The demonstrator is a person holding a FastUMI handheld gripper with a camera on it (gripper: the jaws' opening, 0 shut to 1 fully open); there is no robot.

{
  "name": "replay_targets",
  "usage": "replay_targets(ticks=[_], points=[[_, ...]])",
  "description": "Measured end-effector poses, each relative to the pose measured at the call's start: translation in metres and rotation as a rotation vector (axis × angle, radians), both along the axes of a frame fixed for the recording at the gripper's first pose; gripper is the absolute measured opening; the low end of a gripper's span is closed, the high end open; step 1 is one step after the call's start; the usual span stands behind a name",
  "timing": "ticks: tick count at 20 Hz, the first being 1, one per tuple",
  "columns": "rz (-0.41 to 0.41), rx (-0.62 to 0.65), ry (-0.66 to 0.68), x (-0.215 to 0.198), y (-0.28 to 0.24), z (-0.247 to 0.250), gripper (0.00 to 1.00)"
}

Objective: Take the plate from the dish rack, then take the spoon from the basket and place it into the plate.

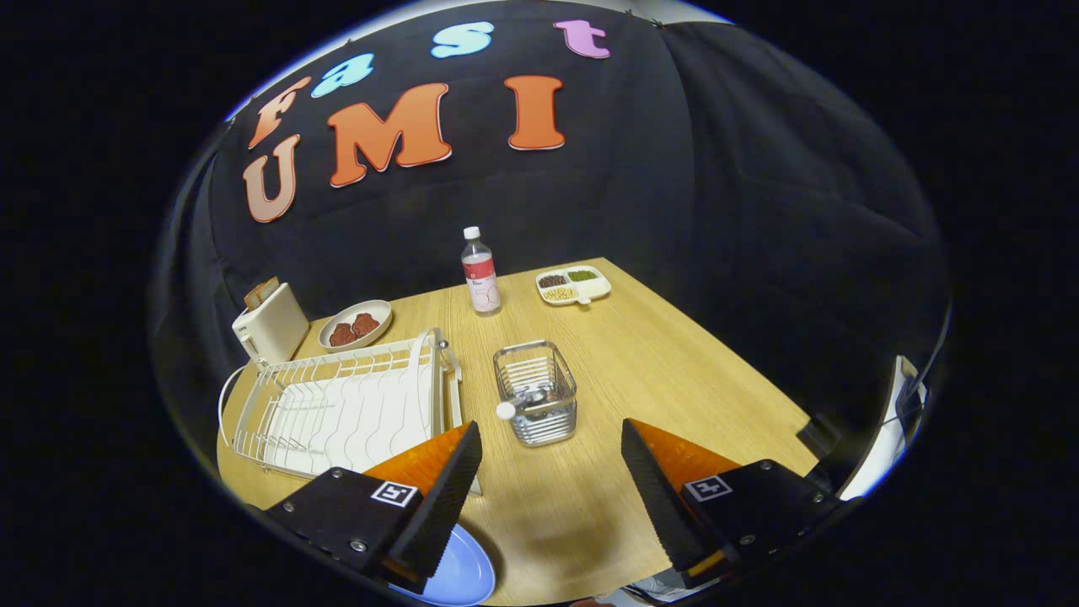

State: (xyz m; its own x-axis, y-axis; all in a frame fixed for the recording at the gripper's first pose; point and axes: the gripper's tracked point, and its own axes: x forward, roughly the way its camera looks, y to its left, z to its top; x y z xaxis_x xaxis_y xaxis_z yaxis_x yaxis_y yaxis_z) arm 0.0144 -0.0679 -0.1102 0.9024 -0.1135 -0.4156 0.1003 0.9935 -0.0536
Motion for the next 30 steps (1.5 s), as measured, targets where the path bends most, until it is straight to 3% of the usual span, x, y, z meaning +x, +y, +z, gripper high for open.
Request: replay_targets(ticks=[10,12,16,17,19,22,30], points=[[0.199,-0.166,0.022,0.048,0.01,-0.028,0.99],[0.224,-0.19,0.011,0.054,0.01,-0.031,0.91],[0.26,-0.199,0.011,0.06,0.013,-0.039,0.49],[0.263,-0.2,0.009,0.062,0.013,-0.039,0.31],[0.264,-0.188,0.003,0.063,0.014,-0.037,0.13],[0.232,-0.175,-0.003,0.062,0.009,-0.03,0.08],[0.178,-0.166,-0.064,0.037,0.014,0.011,0.08]])
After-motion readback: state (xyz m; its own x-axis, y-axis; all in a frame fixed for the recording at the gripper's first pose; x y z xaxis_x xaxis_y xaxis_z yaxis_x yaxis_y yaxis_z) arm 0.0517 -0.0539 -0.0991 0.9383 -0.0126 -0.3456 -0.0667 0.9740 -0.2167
